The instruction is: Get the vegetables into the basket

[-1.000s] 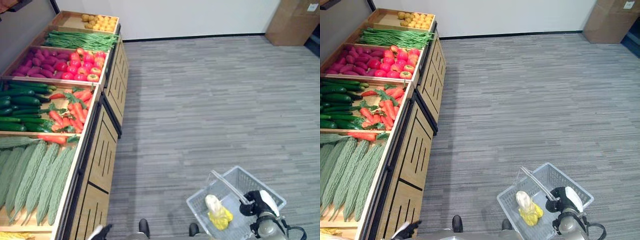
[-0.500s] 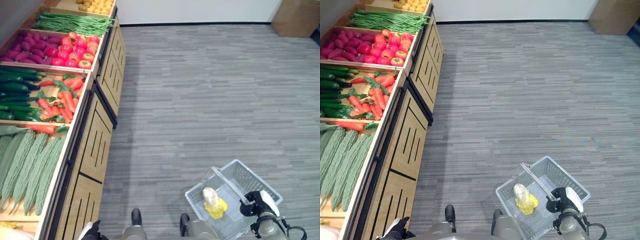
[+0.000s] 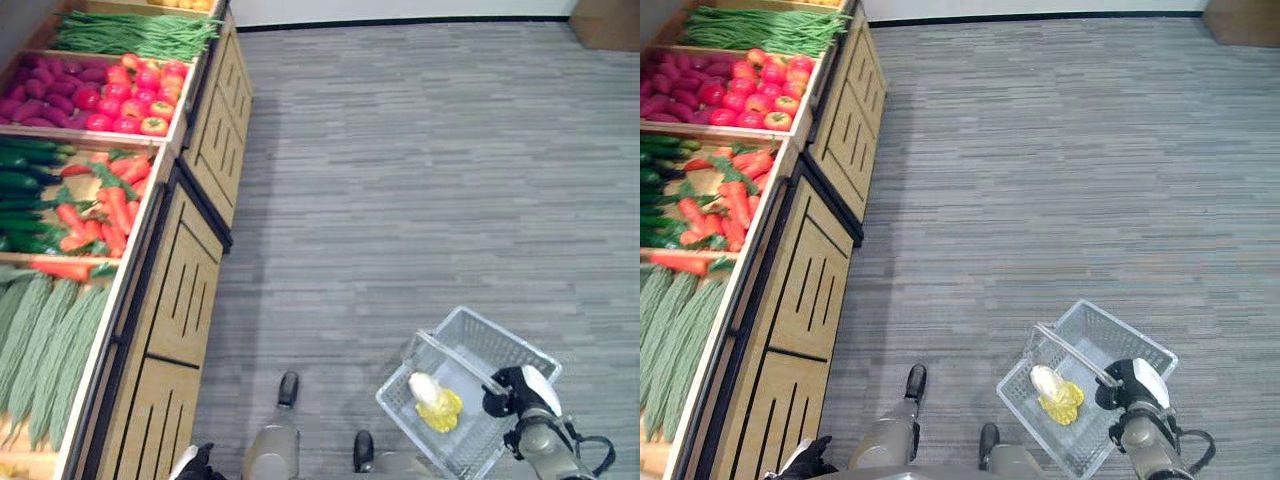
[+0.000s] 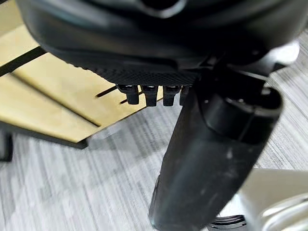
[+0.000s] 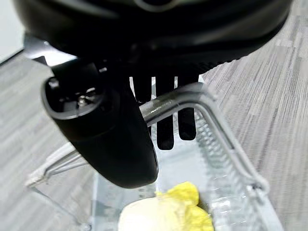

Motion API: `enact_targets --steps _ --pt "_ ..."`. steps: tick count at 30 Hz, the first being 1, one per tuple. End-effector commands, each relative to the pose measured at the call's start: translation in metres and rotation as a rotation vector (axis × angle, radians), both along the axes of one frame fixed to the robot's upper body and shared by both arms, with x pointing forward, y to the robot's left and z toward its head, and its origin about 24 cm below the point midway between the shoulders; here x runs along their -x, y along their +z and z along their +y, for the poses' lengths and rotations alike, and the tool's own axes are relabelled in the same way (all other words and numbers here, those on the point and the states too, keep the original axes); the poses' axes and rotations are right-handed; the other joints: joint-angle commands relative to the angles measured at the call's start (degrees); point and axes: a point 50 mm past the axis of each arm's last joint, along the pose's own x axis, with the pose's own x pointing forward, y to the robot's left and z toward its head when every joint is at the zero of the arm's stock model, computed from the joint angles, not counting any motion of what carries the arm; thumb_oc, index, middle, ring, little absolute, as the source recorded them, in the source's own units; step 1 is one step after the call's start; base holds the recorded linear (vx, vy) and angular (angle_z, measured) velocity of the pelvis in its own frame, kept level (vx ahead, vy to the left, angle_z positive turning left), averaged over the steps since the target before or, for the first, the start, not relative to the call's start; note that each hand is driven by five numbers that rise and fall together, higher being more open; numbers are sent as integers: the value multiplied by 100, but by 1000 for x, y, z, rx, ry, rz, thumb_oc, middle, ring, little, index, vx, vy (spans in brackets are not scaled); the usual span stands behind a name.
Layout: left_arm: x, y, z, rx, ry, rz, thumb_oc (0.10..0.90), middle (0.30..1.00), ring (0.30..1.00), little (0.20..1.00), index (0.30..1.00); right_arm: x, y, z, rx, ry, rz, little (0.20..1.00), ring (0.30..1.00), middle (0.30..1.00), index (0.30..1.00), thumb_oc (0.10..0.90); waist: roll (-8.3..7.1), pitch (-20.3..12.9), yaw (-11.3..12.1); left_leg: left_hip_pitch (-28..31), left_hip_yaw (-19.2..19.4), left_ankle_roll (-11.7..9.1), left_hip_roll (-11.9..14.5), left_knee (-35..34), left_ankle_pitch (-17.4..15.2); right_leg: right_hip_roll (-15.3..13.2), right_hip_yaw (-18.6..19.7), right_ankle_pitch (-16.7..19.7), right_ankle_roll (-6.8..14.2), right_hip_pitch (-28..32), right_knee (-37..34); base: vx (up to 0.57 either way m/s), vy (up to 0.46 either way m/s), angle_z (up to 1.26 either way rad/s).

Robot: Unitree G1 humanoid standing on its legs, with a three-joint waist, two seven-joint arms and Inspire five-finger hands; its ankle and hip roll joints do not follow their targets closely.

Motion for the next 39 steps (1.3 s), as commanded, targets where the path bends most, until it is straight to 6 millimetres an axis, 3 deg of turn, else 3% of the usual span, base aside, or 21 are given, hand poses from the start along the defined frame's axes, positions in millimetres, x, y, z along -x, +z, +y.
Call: enact_targets --steps 1,8,9,13,16,19,22,26,29,31,37,39 --pt "-8 10 29 -118 -66 -6 900 1000 1000 1000 1000 -21 31 -12 64 40 -177 300 300 300 300 400 -304 -387 6 -172 372 -94 -69 283 -168 -451 81 -6 718 -355 448 167 221 -29" --pt "-17 15 35 -133 -68 -44 900 1000 1000 1000 1000 -22 25 -6 48 38 -151 300 300 300 300 400 -439 -524 60 -109 597 108 -327 424 -495 -780 218 396 989 -470 446 113 191 -15" --pt "-18 16 37 -139 -64 -47 900 1000 1000 1000 1000 -25 25 -2 40 45 -158 300 300 300 300 400 -481 -546 66 -90 636 174 -417 469 -596 -864 254 590 1049 -503 488 93 181 0" --pt "-19 17 41 -150 -83 -42 900 1000 1000 1000 1000 -33 26 2 33 52 -168 300 300 300 300 400 -477 -520 96 48 665 342 -572 484 -759 -978 302 1013 1148 -802 1085 80 197 -5" --pt "-18 19 45 -165 -85 -35 900 1000 1000 1000 1000 -43 29 10 20 79 -193 300 300 300 300 400 -401 -406 61 273 655 453 -599 408 -799 -952 299 1454 1097 -1140 1873 47 178 -5" --pt "-20 20 48 -171 -62 -39 900 1000 1000 1000 1000 -48 30 16 9 99 -212 300 300 300 300 400 -308 -263 0 596 592 512 -629 346 -941 -931 -16 1406 929 -1598 2195 123 124 8" --pt "-21 19 46 -165 -54 -45 900 1000 1000 1000 1000 -53 34 17 13 113 -230 300 300 300 300 400 -270 -154 -68 768 482 458 -627 406 -1095 -902 -176 1119 875 -1865 1613 200 -54 4" --pt "-19 17 41 -159 -66 -24 900 1000 1000 1000 1000 -60 38 19 14 114 -254 300 300 300 300 400 -334 -55 -210 1093 277 300 -594 521 -1416 -1017 -67 1447 1046 -2048 375 219 -128 27" --pt "-15 15 40 -155 -50 -9 900 1000 1000 1000 1000 -64 40 23 16 145 -260 300 300 300 300 400 -410 -75 -238 1356 162 181 -521 589 -1618 -1061 -54 1747 1139 -2222 279 307 -236 37" --pt "-13 14 39 -154 -47 -5 900 1000 1000 1000 1000 -62 40 24 21 159 -250 300 300 300 300 400 -437 -161 -206 1463 44 118 -430 637 -1724 -948 -106 1577 1074 -2109 358 260 -258 19" --pt "-6 11 32 -139 -71 13 900 1000 1000 1000 1000 -60 45 16 48 183 -245 300 300 300 300 400 -300 -360 -189 1550 -251 -101 -14 642 -1465 -596 -448 1166 842 -1976 563 208 -255 49" --pt "-12 10 26 -149 -92 -7 900 1000 1000 1000 1000 -59 51 2 82 150 -262 300 300 300 300 400 -201 -405 -192 1505 -420 -236 257 613 -1042 -432 -675 903 698 -1970 752 286 -376 52"
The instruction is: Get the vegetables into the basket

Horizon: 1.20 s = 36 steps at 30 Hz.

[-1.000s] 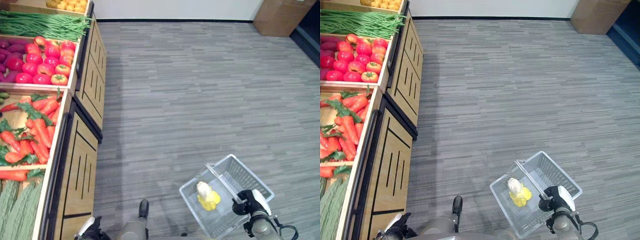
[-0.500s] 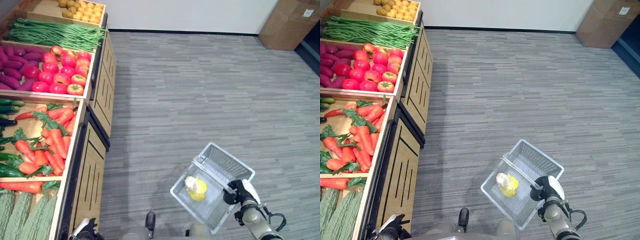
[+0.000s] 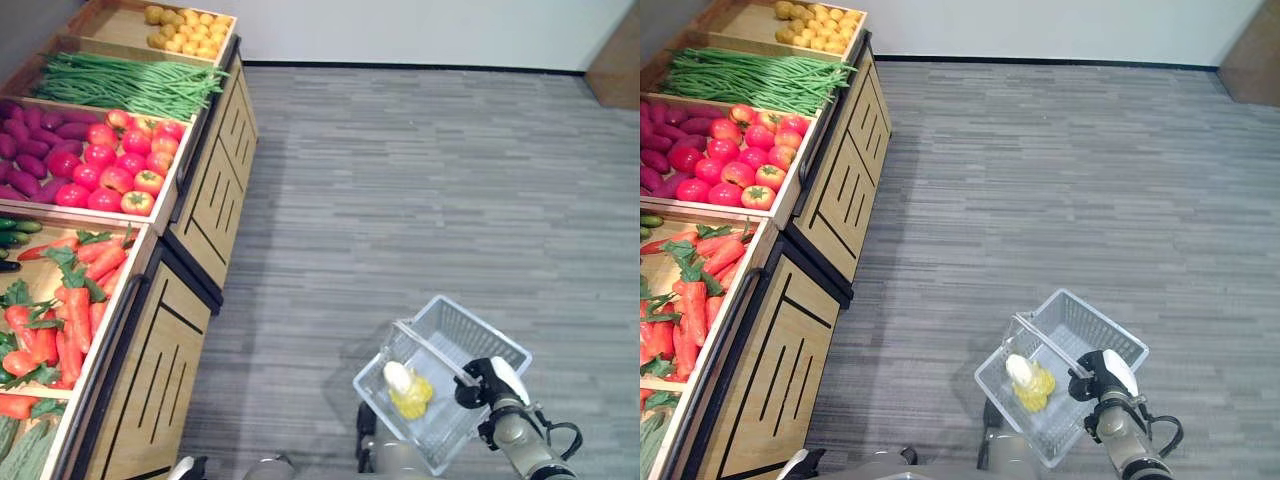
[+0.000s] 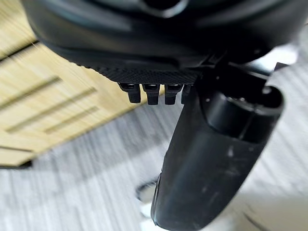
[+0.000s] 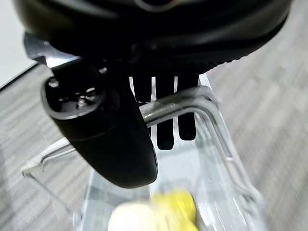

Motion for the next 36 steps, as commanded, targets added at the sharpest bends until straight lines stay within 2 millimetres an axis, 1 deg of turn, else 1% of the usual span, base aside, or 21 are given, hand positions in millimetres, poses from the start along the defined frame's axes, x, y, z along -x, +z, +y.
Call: enact_targets --steps 1,4,6,7,8,9,10,12,13,14,16,17,19,23,24,25,27,28,31,32,36 --pt "-10 13 36 -140 -28 -28 900 1000 1000 1000 1000 -26 41 -18 94 30 -210 300 300 300 300 400 -66 -168 -39 57 3 -58 203 -543 247 -330 309 -255 637 -491 753 179 -215 44" --pt "-5 13 38 -149 -7 -22 900 1000 1000 1000 1000 -23 42 -21 104 32 -200 300 300 300 300 400 5 -186 -17 1 -47 -95 261 -438 495 -228 347 -381 538 -490 819 154 -153 17" --pt "-6 13 40 -160 -3 -21 900 1000 1000 1000 1000 -22 42 -21 108 40 -203 300 300 300 300 400 20 -148 -15 -181 -16 -142 242 -158 750 -209 338 -429 460 -373 725 56 -65 -6" --pt "-7 13 40 -160 -3 -21 900 1000 1000 1000 1000 -22 42 -21 108 40 -203 300 300 300 300 400 21 -147 -26 -194 -29 -143 239 -139 743 -213 327 -425 460 -366 716 70 -81 5" --pt "-10 14 40 -164 1 -30 900 1000 1000 1000 1000 -20 43 -23 114 33 -206 300 300 300 300 400 -5 -56 -17 -441 80 -183 123 384 936 -234 274 -507 370 -178 629 62 -74 15" --pt "-12 14 39 -160 3 -38 900 1000 1000 1000 1000 -19 43 -25 117 22 -206 300 300 300 300 400 -21 17 -9 -642 225 -174 113 516 1006 -277 212 -546 338 -64 596 76 -93 29" --pt "-15 14 37 -158 -4 -48 900 1000 1000 1000 1000 -19 43 -26 118 14 -209 300 300 300 300 400 -40 73 -4 -835 386 -158 115 476 998 -325 168 -553 338 21 563 37 -53 31" --pt "-23 15 35 -157 -33 -57 900 1000 1000 1000 1000 -15 45 -32 128 -13 -218 300 300 300 300 400 -68 146 -9 -1247 933 -109 165 -29 704 -458 8 -641 406 262 439 88 -18 33" --pt "-25 15 34 -157 -40 -57 900 1000 1000 1000 1000 -15 46 -32 129 -19 -222 300 300 300 300 400 -67 142 -10 -1372 1070 -119 199 -184 696 -476 -50 -641 428 316 405 140 36 91" --pt "-26 15 35 -161 -46 -56 900 1000 1000 1000 1000 -12 46 -33 135 -24 -224 300 300 300 300 400 -39 121 -11 -1522 1225 -135 285 -406 850 -488 -85 -675 457 385 378 156 75 82" --pt "-26 15 33 -161 -75 -45 900 1000 1000 1000 1000 -13 46 -33 140 -28 -228 300 300 300 300 400 49 86 51 -1835 1451 -208 398 -967 1320 -437 -75 -779 497 560 365 292 190 37" --pt "-19 14 34 -160 -86 -27 900 1000 1000 1000 1000 -18 45 -26 137 1 -222 300 300 300 300 400 56 24 132 -1683 1274 -167 365 -957 1301 -410 159 -900 560 710 425 297 217 -3" --pt "-17 13 34 -161 -85 -23 900 1000 1000 1000 1000 -16 41 -24 129 -1 -211 300 300 300 300 400 31 -7 133 -1628 1372 -143 342 -931 1262 -467 183 -923 593 767 461 206 187 -51" --pt "-12 13 38 -169 -97 9 900 1000 1000 1000 1000 -9 30 -18 93 -24 -171 300 300 300 300 400 -172 -155 174 -1597 1500 50 102 -652 956 -757 324 -833 765 911 456 187 184 -47" --pt "-12 13 38 -169 -97 9 900 1000 1000 1000 1000 -9 30 -18 93 -24 -171 300 300 300 300 400 -173 -155 176 -1597 1503 50 102 -651 955 -758 326 -833 765 910 456 123 167 -13" --pt "-14 14 39 -172 -100 6 900 1000 1000 1000 1000 -8 28 -15 87 -14 -163 300 300 300 300 400 -245 -189 195 -1608 1559 104 35 -547 842 -850 396 -761 827 915 415 97 158 -14" --pt "-16 16 42 -179 -79 -9 900 1000 1000 1000 1000 -8 23 -12 82 -17 -141 300 300 300 300 400 -303 -212 242 -1648 1583 169 -38 -423 714 -940 404 -675 885 891 374 117 188 -11" --pt "-17 16 44 -183 -63 -15 900 1000 1000 1000 1000 -10 22 -10 75 -22 -143 300 300 300 300 400 -360 -230 265 -1653 1600 222 -110 -382 626 -1003 416 -545 945 864 353 110 157 1" --pt "-15 16 46 -191 -62 0 900 1000 1000 1000 1000 -11 20 -7 68 -19 -139 300 300 300 300 400 -431 -252 286 -1612 1619 281 -216 -393 542 -1082 437 -288 1025 853 318 106 146 8" --pt "-12 16 47 -193 -63 5 900 1000 1000 1000 1000 -12 19 -5 62 -22 -135 300 300 300 300 400 -476 -279 317 -1541 1621 336 -306 -484 512 -1138 474 -47 1088 821 294 122 150 2" --pt "-9 16 48 -192 -59 13 900 1000 1000 1000 1000 -12 18 -4 64 -14 -124 300 300 300 300 400 -531 -317 333 -1421 1612 424 -439 -589 426 -1230 495 250 1179 793 351 82 122 0"
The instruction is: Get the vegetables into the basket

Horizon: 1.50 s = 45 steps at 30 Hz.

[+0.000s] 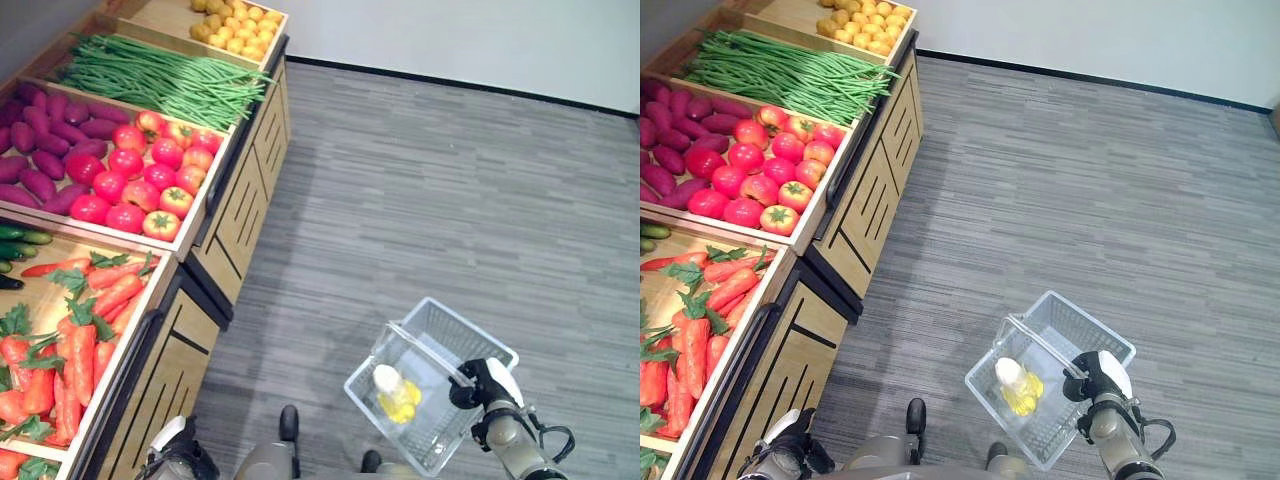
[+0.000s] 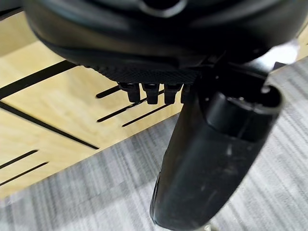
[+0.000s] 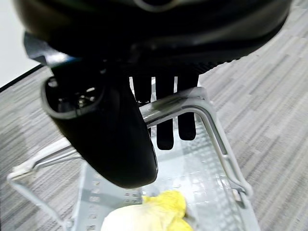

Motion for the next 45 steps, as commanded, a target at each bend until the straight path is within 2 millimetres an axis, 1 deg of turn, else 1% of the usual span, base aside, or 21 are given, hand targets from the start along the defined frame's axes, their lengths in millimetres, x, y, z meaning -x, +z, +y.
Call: enact_targets --steps 1,3,5,7,9,10,12,13,14,16,17,19,24,30,32,33,34,35,36,41,45 --pt "23 -2 7 -39 10 58 900 1000 1000 1000 1000 -21 35 -27 127 26 -156 300 300 300 300 400 -110 -148 36 -348 -82 -163 186 591 -363 -445 306 1263 646 -23 6 61 132 1" --pt "22 -2 6 -41 19 42 900 1000 1000 1000 1000 -19 33 -29 134 28 -142 300 300 300 300 400 -112 -149 64 -327 -98 -110 119 595 -413 -488 334 1384 679 -63 119 47 123 1" --pt "22 -1 7 -48 52 20 900 1000 1000 1000 1000 -17 28 -29 133 13 -117 300 300 300 300 400 -76 -84 91 -214 -168 9 46 604 -482 -570 367 1810 656 -312 728 45 160 2" --pt "21 0 8 -53 64 9 900 1000 1000 1000 1000 -13 22 -30 115 -23 -95 300 300 300 300 400 9 -21 96 -124 -295 89 26 604 -482 -501 420 1884 564 -474 1300 68 160 13" --pt "21 -1 7 -50 66 10 900 1000 1000 1000 1000 -11 19 -30 108 -35 -83 300 300 300 300 400 44 -11 90 -72 -347 117 -1 619 -507 -450 440 1854 524 -529 1533 103 112 37" --pt "20 -1 7 -46 60 7 900 1000 1000 1000 1000 -7 14 -30 101 -43 -55 300 300 300 300 400 130 14 28 106 -533 153 -21 549 -519 -120 553 1646 404 -821 1761 177 89 29" --pt "19 -1 7 -45 74 2 900 1000 1000 1000 1000 -9 15 -28 97 -31 -58 300 300 300 300 400 157 40 -26 233 -625 147 -36 496 -530 -10 515 1431 328 -985 1797 163 46 49" --pt "19 0 8 -42 88 0 900 1000 1000 1000 1000 -10 16 -27 94 -25 -62 300 300 300 300 400 183 68 -62 331 -697 121 -15 458 -541 21 430 1260 266 -1163 1641 237 -125 74" --pt "17 0 8 -49 80 1 900 1000 1000 1000 1000 -17 20 -26 97 -17 -92 300 300 300 300 400 162 203 -171 513 -938 55 -55 499 -648 -11 420 1245 286 -1390 1050 301 -165 64" --pt "16 0 8 -49 80 3 900 1000 1000 1000 1000 -20 23 -25 96 -12 -106 300 300 300 300 400 160 263 -238 604 -1051 16 -60 525 -722 21 518 1266 320 -1412 788 249 -164 40" --pt "14 0 8 -49 80 -1 900 1000 1000 1000 1000 -25 27 -24 101 7 -128 300 300 300 300 400 124 298 -339 737 -1284 -62 -82 554 -850 112 934 1354 413 -1524 251 269 -189 90" --pt "13 0 8 -47 90 -1 900 1000 1000 1000 1000 -25 28 -26 110 5 -123 300 300 300 300 400 105 275 -400 835 -1503 -132 -74 589 -961 190 1252 1462 478 -1611 13 257 -187 83" --pt "23 -3 6 -38 114 20 900 1000 1000 1000 1000 -20 26 -30 117 6 -101 300 300 300 300 400 49 38 -352 933 -1737 -299 91 658 -1070 320 1011 1176 355 -1289 17 198 -257 80" --pt "27 -3 6 -43 97 29 900 1000 1000 1000 1000 -19 38 -48 168 -2 -129 300 300 300 300 400 192 -68 -327 828 -2217 -620 587 488 -627 553 452 722 95 -1169 180 107 -311 59" --pt "14 -2 2 -43 63 10 900 1000 1000 1000 1000 -12 38 -58 185 -44 -120 300 300 300 300 400 206 -9 -408 509 -1609 -644 690 567 -476 414 119 656 50 -985 57 9 -177 60" --pt "14 -2 2 -43 63 10 900 1000 1000 1000 1000 -12 38 -58 184 -44 -121 300 300 300 300 400 204 -13 -416 494 -1616 -643 683 581 -480 408 112 658 52 -987 52 -42 -110 114" --pt "3 0 2 -51 45 -7 900 1000 1000 1000 1000 -9 41 -62 192 -61 -136 300 300 300 300 400 175 35 -600 330 -367 -677 887 773 -379 285 -131 688 41 -816 -108 -29 -73 120" --pt "3 0 2 -51 45 -6 900 1000 1000 1000 1000 -9 41 -62 192 -61 -135 300 300 300 300 400 175 36 -585 332 -352 -678 891 781 -386 290 -117 696 41 -814 -119 -44 -106 138" --pt "-5 1 0 -53 17 -17 900 1000 1000 1000 1000 -2 38 -64 195 -86 -121 300 300 300 300 400 226 21 -704 360 548 -735 1114 652 -238 250 -343 736 57 -680 -293 -12 -29 102" --pt "-4 -1 -6 -48 -18 2 900 1000 1000 1000 1000 6 35 -65 199 -101 -108 300 300 300 300 400 374 -38 -714 220 817 -796 1091 138 182 190 -669 764 115 -512 -415 27 34 56" --pt "6 -3 -5 -54 -13 37 900 1000 1000 1000 1000 9 29 -59 188 -87 -84 300 300 300 300 400 371 -71 -704 391 835 -677 981 -70 69 118 -638 712 163 -489 -285 59 111 3"
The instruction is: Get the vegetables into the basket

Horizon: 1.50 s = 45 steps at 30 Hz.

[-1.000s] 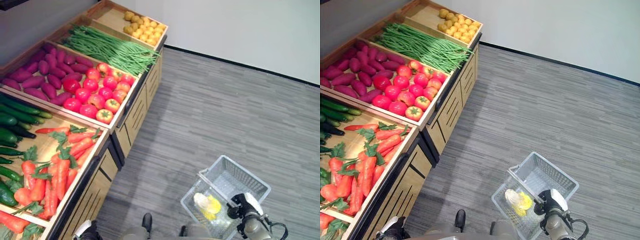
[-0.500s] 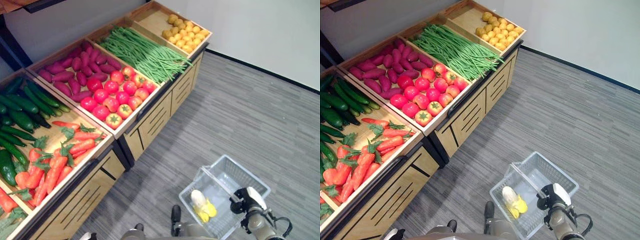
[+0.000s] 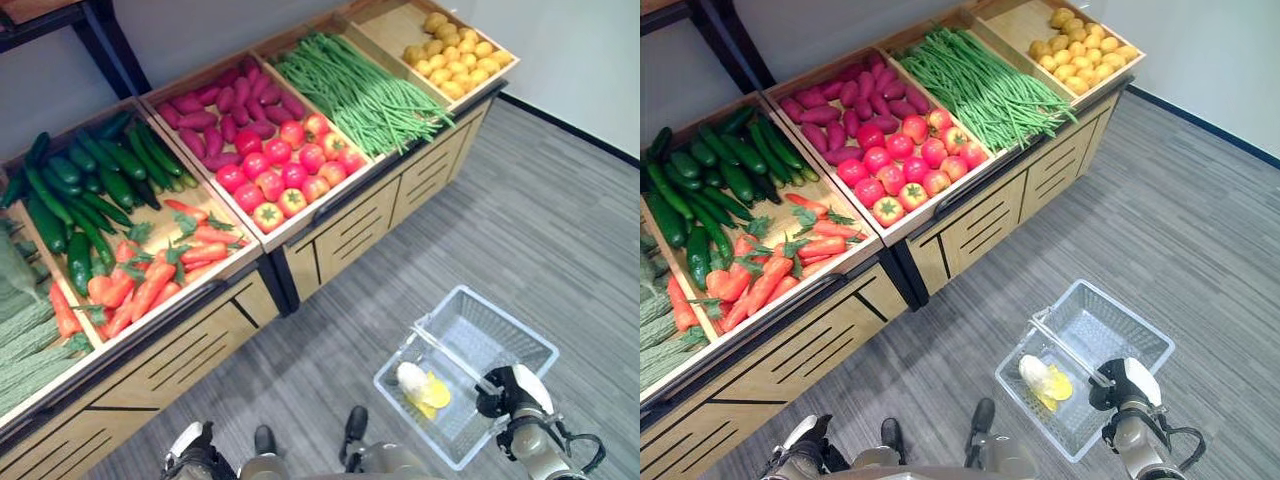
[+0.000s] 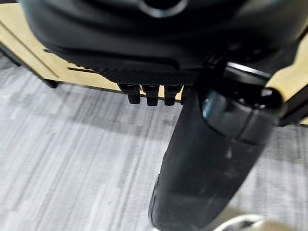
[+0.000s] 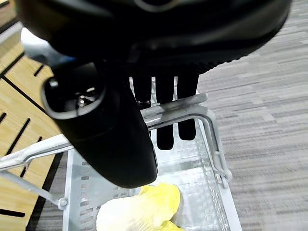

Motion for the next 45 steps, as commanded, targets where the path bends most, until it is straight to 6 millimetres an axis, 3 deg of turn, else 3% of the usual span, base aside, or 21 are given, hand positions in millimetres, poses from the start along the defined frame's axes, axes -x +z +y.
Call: enact_targets --steps 1,7,18,20,21,22,25,26,29,30,31,34,36,42,45 --pt "3 7 26 -97 -17 34 900 1000 1000 1000 1000 -13 23 -20 76 -31 -131 300 300 300 300 400 -297 -227 32 -4 -86 110 -252 -32 263 -814 930 -223 996 96 606 105 223 -18" --pt "8 8 32 -110 -4 43 900 1000 1000 1000 1000 -11 10 -9 44 -35 -81 300 300 300 300 400 -505 -230 151 58 -60 313 -526 -144 68 -1043 1074 -16 1215 105 574 62 178 -3" --pt "-1 11 34 -101 22 -12 900 1000 1000 1000 1000 0 -8 -7 32 -104 34 300 300 300 300 400 -651 -200 281 64 -178 517 -857 -206 -129 -1353 1196 361 1456 -13 795 19 129 7" --pt "-6 13 38 -104 25 -31 900 1000 1000 1000 1000 9 -13 -12 32 -148 76 300 300 300 300 400 -626 -132 298 124 -337 597 -922 -206 -162 -1345 1431 389 1457 -159 1478 61 129 8" --pt "-11 15 39 -105 21 -50 900 1000 1000 1000 1000 14 -16 -14 24 -189 87 300 300 300 300 400 -590 -131 228 128 -527 596 -931 -206 -170 -1103 1899 390 1404 -340 1628 68 44 8" --pt "-12 15 39 -105 21 -50 900 1000 1000 1000 1000 14 -16 -14 24 -189 87 300 300 300 300 400 -589 -129 230 130 -526 594 -928 -206 -174 -1101 1901 381 1402 -343 1639 65 12 63" --pt "-21 19 42 -118 26 -69 900 1000 1000 1000 1000 21 -19 -17 14 -246 106 300 300 300 300 400 -528 -111 149 141 -759 487 -856 -206 -143 -1000 2315 221 1319 -514 1119 60 -53 73" --pt "-21 19 42 -118 26 -70 900 1000 1000 1000 1000 21 -19 -17 14 -246 105 300 300 300 300 400 -521 -103 136 147 -774 483 -849 -206 -148 -997 2296 219 1317 -494 1108 97 -132 44" --pt "-28 22 46 -127 44 -96 900 1000 1000 1000 1000 33 -24 -17 17 -272 159 300 300 300 300 400 -567 -72 17 268 -1149 363 -764 -206 -248 -1119 2829 494 1405 -774 461 149 -154 48" --pt "-28 22 46 -127 44 -96 900 1000 1000 1000 1000 33 -24 -17 17 -271 159 300 300 300 300 400 -561 -66 11 277 -1157 363 -759 -206 -254 -1117 2820 490 1405 -759 458 188 -261 62" --pt "-25 22 48 -128 55 -88 900 1000 1000 1000 1000 50 -31 -14 14 -276 223 300 300 300 300 400 -642 -75 -21 389 -1429 288 -707 -206 -284 -1070 2921 441 1434 -711 460 133 -209 70" --pt "-22 21 48 -132 58 -80 900 1000 1000 1000 1000 55 -33 -15 18 -283 241 300 300 300 300 400 -670 -87 -46 405 -1486 258 -669 -206 -279 -1062 2863 417 1420 -653 450 108 -218 100" --pt "-7 14 41 -105 81 -36 900 1000 1000 1000 1000 69 -34 -20 20 -303 281 300 300 300 300 400 -579 -230 -65 389 -1593 115 -383 -206 -207 -824 2638 293 1286 -473 337 165 -362 16" --pt "-1 8 28 -70 102 -24 900 1000 1000 1000 1000 72 -30 -27 26 -336 266 300 300 300 300 400 -474 -267 -64 339 -1667 7 -213 -187 -50 -701 2345 185 1164 -292 276 72 -171 16" --pt "2 3 14 -22 161 -30 900 1000 1000 1000 1000 84 -31 -30 29 -367 283 300 300 300 300 400 -396 -332 -125 264 -1345 -61 -195 -202 89 -775 1998 200 1143 -66 68 39 -75 66"
